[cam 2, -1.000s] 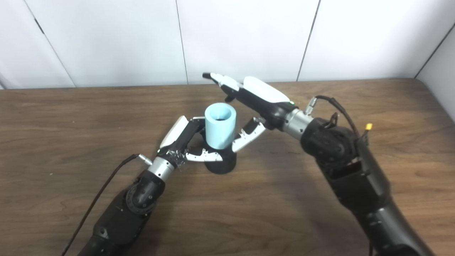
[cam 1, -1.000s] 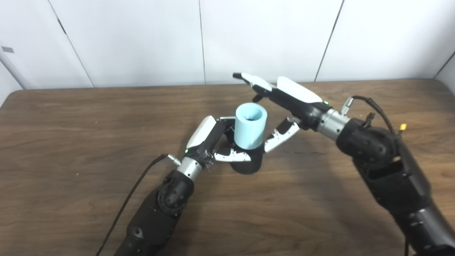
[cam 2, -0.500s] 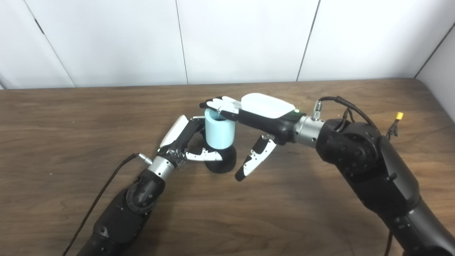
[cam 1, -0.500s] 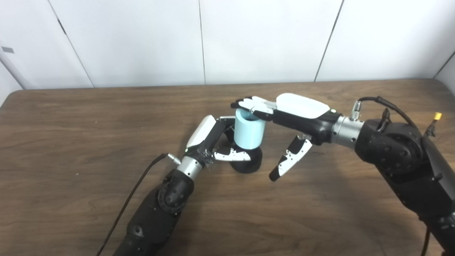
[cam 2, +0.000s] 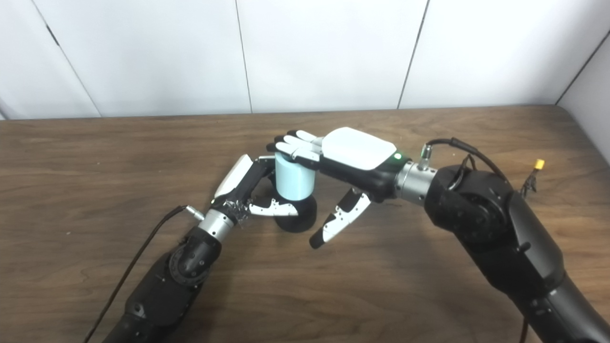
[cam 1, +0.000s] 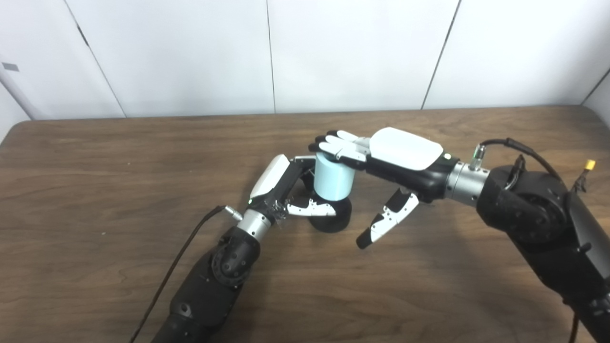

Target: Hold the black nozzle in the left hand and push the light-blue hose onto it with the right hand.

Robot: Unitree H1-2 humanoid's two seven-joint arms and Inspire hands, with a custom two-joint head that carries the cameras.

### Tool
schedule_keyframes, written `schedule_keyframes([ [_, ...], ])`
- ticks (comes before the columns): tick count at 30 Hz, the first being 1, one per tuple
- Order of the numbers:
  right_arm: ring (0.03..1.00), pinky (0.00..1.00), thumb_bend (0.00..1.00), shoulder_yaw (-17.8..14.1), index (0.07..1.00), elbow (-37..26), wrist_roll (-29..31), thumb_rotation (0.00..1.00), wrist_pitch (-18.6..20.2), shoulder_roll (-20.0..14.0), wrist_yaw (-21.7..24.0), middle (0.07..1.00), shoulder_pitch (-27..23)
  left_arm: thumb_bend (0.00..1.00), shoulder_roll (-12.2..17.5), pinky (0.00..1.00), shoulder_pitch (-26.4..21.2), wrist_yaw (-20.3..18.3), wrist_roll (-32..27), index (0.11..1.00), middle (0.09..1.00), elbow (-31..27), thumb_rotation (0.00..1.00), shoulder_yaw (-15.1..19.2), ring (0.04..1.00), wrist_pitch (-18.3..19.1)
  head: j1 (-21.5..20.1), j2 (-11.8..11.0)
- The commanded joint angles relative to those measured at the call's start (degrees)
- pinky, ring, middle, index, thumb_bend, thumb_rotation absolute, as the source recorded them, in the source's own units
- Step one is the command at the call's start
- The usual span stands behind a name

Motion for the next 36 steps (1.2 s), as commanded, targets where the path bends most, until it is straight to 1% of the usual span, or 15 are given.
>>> schedule_keyframes([
  [1,0.992,0.90,0.80,0.8,0.957,-1.6,-1.3,0.61,-2.1,-1.8,1.4,0.984,-0.7,0.50,1.5,0.44,4.9,-1.4,1.8,0.530,0.461,4.3,0.00,-1.1,0.431,2.5,0.0,0.0],
  [5,0.962,0.89,0.81,3.1,0.911,-1.3,-3.9,0.62,-2.5,-2.9,4.1,0.953,-0.3,0.50,1.4,0.44,4.7,-1.3,1.7,0.530,0.461,4.6,0.00,-1.1,0.429,2.1,0.2,0.1],
  [9,0.961,0.87,0.82,6.1,0.887,-0.4,-7.4,0.63,-3.2,-4.0,5.8,0.937,0.0,0.50,1.4,0.44,4.7,-1.2,1.7,0.539,0.465,4.8,0.00,-1.1,0.426,1.9,0.2,0.2],
  [13,0.958,0.90,0.83,8.7,0.893,-0.1,-10.1,0.64,-2.4,-4.4,6.7,0.937,0.5,0.50,1.4,0.44,4.9,-1.1,1.8,0.532,0.463,4.4,0.00,-1.1,0.427,2.2,0.3,0.3],
  [17,0.970,0.92,0.82,10.1,0.906,-0.4,-11.7,0.65,-1.1,-4.1,8.0,0.950,0.7,0.50,1.5,0.44,4.9,-1.1,1.8,0.529,0.463,4.3,0.00,-1.0,0.428,2.0,0.3,0.3],
  [20,0.974,0.92,0.82,11.0,0.910,-0.4,-12.8,0.65,-1.0,-3.8,8.3,0.954,1.0,0.50,1.5,0.45,4.9,-1.2,1.5,0.537,0.466,4.3,0.00,-1.0,0.429,1.7,0.2,0.5],
  [26,0.969,0.88,0.83,12.2,0.908,0.0,-13.2,0.66,-1.6,-3.3,7.7,0.955,1.8,0.50,1.4,0.44,4.7,-0.6,1.7,0.531,0.465,4.9,0.00,-1.1,0.430,0.8,0.3,0.6],
  [29,0.984,0.90,0.83,12.4,0.930,0.1,-13.6,0.68,-0.9,-3.3,8.0,0.970,2.1,0.50,1.4,0.44,4.8,-0.7,1.6,0.528,0.467,4.7,0.00,-1.0,0.430,1.0,0.3,0.7],
  [32,0.991,0.90,0.82,12.0,0.963,-0.1,-14.4,0.69,0.3,-3.0,7.6,0.988,2.8,0.50,1.4,0.44,4.8,-0.5,1.8,0.528,0.468,4.7,0.00,-1.0,0.429,1.1,0.1,0.8],
  [36,1.000,0.91,0.80,11.1,0.996,0.3,-15.3,0.70,1.1,-2.7,5.8,1.000,4.5,0.50,1.4,0.44,4.8,-0.5,2.0,0.528,0.465,4.7,0.00,-1.1,0.432,1.4,0.3,0.8],
])
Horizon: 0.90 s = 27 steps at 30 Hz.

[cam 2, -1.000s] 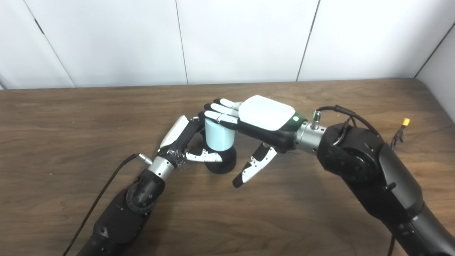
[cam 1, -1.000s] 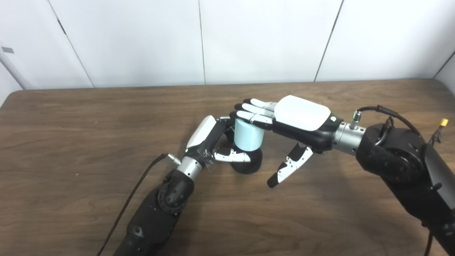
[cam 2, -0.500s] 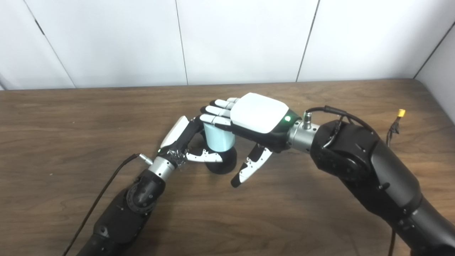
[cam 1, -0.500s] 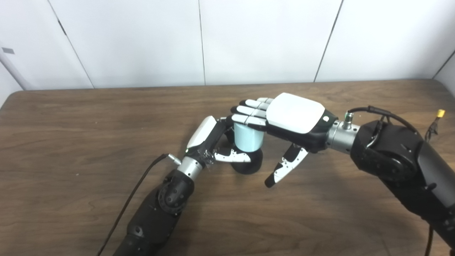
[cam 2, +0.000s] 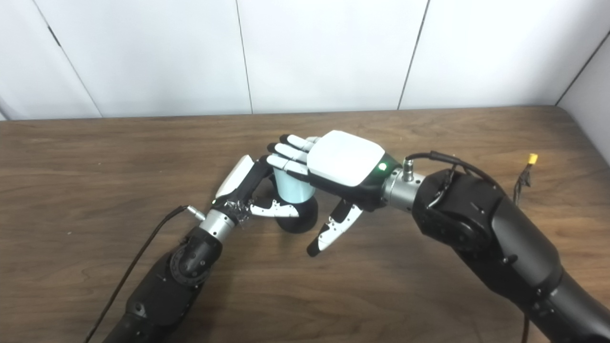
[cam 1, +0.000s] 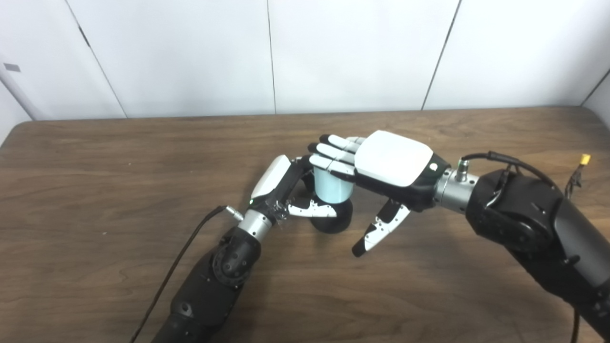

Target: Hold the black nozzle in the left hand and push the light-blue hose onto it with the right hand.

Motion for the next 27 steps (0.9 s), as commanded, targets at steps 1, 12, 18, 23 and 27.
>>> schedule_keyframes([
  [1,1.000,0.91,0.80,2.9,0.998,3.6,-1.2,0.70,0.3,-1.1,5.9,1.000,4.9,0.50,1.3,0.44,4.8,-0.7,1.7,0.528,0.465,4.4,0.00,-0.9,0.432,1.6,0.0,0.0],
  [12,1.000,0.89,0.78,1.8,1.000,3.0,-1.0,0.77,1.9,-0.4,4.6,1.000,7.9,0.50,1.5,0.44,5.0,-1.0,1.7,0.527,0.467,3.8,0.00,-0.8,0.434,1.8,-0.1,0.2],
  [18,1.000,0.90,0.77,0.5,1.000,2.7,0.7,0.73,2.4,0.5,3.0,1.000,7.4,0.50,1.5,0.44,4.9,-0.8,1.7,0.530,0.464,4.3,0.00,-0.9,0.430,1.3,0.0,0.1],
  [23,0.925,0.72,0.73,-8.5,1.000,3.0,11.7,0.46,0.7,6.1,-9.4,1.000,5.5,0.50,1.6,0.43,4.8,-1.3,1.4,0.530,0.461,4.1,0.00,-0.8,0.426,1.7,-0.2,-0.2],
  [27,0.869,0.63,0.70,-17.7,1.000,2.9,23.8,0.24,5.7,14.2,-15.0,0.993,2.8,0.50,1.6,0.44,4.8,-1.1,1.5,0.528,0.462,4.5,0.00,-0.8,0.426,1.4,-0.2,-0.4],
])
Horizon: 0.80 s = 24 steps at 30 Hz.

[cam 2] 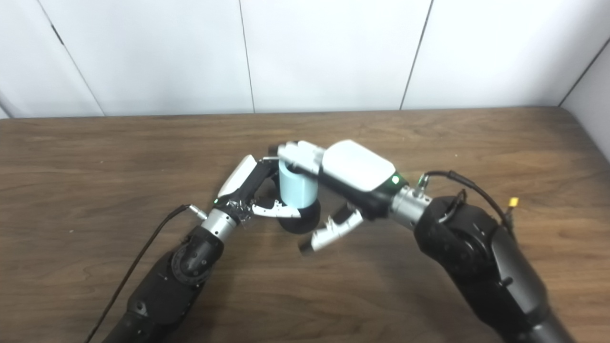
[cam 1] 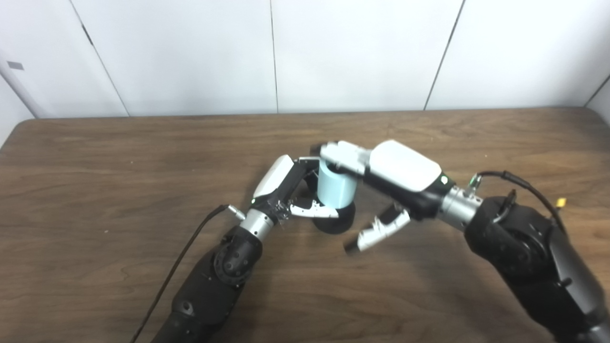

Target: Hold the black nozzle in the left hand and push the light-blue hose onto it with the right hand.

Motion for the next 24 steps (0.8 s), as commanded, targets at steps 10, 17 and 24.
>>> schedule_keyframes([
  [10,0.789,0.59,0.55,-23.3,1.000,-2.2,31.5,0.28,21.8,15.7,-14.5,0.990,-8.0,0.50,1.4,0.44,4.9,-1.4,1.3,0.528,0.462,4.2,0.00,-0.8,0.428,2.5,-0.1,-0.1],
  [17,0.787,0.56,0.54,-24.5,1.000,0.3,35.0,0.02,25.0,15.3,-17.5,0.964,-5.7,0.50,1.7,0.44,5.0,-1.6,1.5,0.535,0.464,3.8,0.00,-0.9,0.426,2.9,0.1,-0.1],
  [24,0.706,0.49,0.57,-22.6,0.960,8.7,34.6,0.02,16.2,12.6,-15.9,0.933,-0.5,0.50,2.7,0.47,4.9,-3.8,1.0,0.528,0.470,3.0,0.00,-1.4,0.436,3.6,0.1,-0.3],
])
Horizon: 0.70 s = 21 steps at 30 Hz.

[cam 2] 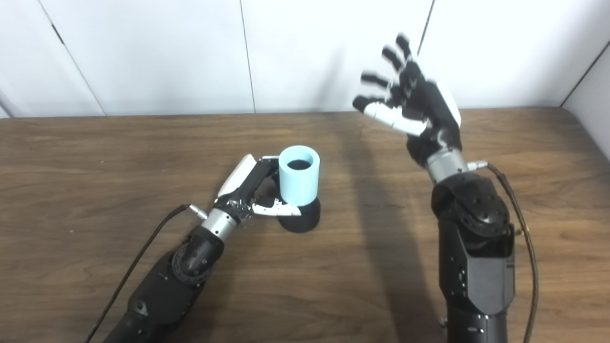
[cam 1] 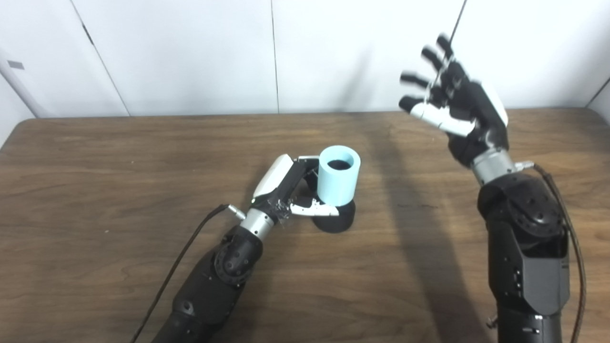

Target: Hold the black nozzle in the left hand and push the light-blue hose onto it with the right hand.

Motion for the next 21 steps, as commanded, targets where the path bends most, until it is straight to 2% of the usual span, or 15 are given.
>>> schedule_keyframes([
  [1,0.698,0.49,0.59,0.0,0.939,0.9,0.9,0.04,-6.1,-1.4,0.9,0.923,-0.6,0.50,3.2,0.48,4.7,-4.3,2.9,0.532,0.478,2.9,0.00,-2.2,0.437,3.9,-0.1,0.0],
  [2,0.682,0.47,0.61,-0.1,0.909,2.0,1.4,0.06,-7.2,-1.6,1.0,0.907,0.0,0.77,3.9,0.56,4.4,-5.5,4.3,0.674,0.661,2.2,0.01,-3.3,0.619,5.5,-0.1,0.0],
  [3,0.676,0.47,0.62,-0.4,0.895,3.0,2.0,0.07,-7.8,-1.5,0.9,0.899,0.5,0.83,4.7,0.60,4.1,-6.7,5.7,0.741,0.739,1.4,0.04,-4.4,0.696,6.9,-0.1,-0.1],
  [4,0.671,0.46,0.64,-0.6,0.885,3.6,2.4,0.07,-8.0,-1.4,0.7,0.894,0.9,0.94,5.2,0.67,3.9,-7.5,6.7,0.868,0.878,0.7,0.14,-5.2,0.833,8.0,-0.1,-0.2],
  [5,0.671,0.46,0.65,-0.8,0.884,3.9,2.7,0.07,-8.1,-1.2,0.4,0.893,1.5,0.95,5.7,0.69,3.7,-8.1,7.3,0.886,0.896,0.2,0.15,-5.9,0.851,9.1,-0.1,-0.2],
  [6,0.680,0.47,0.63,-0.7,0.884,4.1,3.0,0.05,-8.1,-1.2,0.3,0.894,2.0,0.98,6.0,0.75,3.7,-8.5,7.7,0.954,0.958,-0.3,0.20,-6.3,0.934,10.0,-0.1,-0.2],
  [9,0.706,0.48,0.59,-0.1,0.905,4.1,2.9,0.04,-8.8,-1.5,0.7,0.916,3.8,1.00,6.7,0.88,3.9,-9.5,7.6,0.996,0.996,-2.1,0.28,-6.7,0.993,12.1,-0.1,-0.2],
  [14,0.678,0.48,0.60,0.7,0.890,4.8,2.0,0.09,-10.6,-1.4,0.1,0.906,6.0,1.00,7.5,0.98,4.7,-8.5,8.2,1.000,1.000,-4.7,0.35,-6.0,1.000,13.9,0.2,-0.5],
  [21,0.659,0.48,0.58,0.8,0.864,4.5,3.4,0.08,-10.9,0.4,-0.9,0.877,8.5,1.00,6.9,1.00,6.7,-6.3,5.1,1.000,1.000,-9.3,0.37,-0.6,1.000,15.3,0.8,-0.7],
])
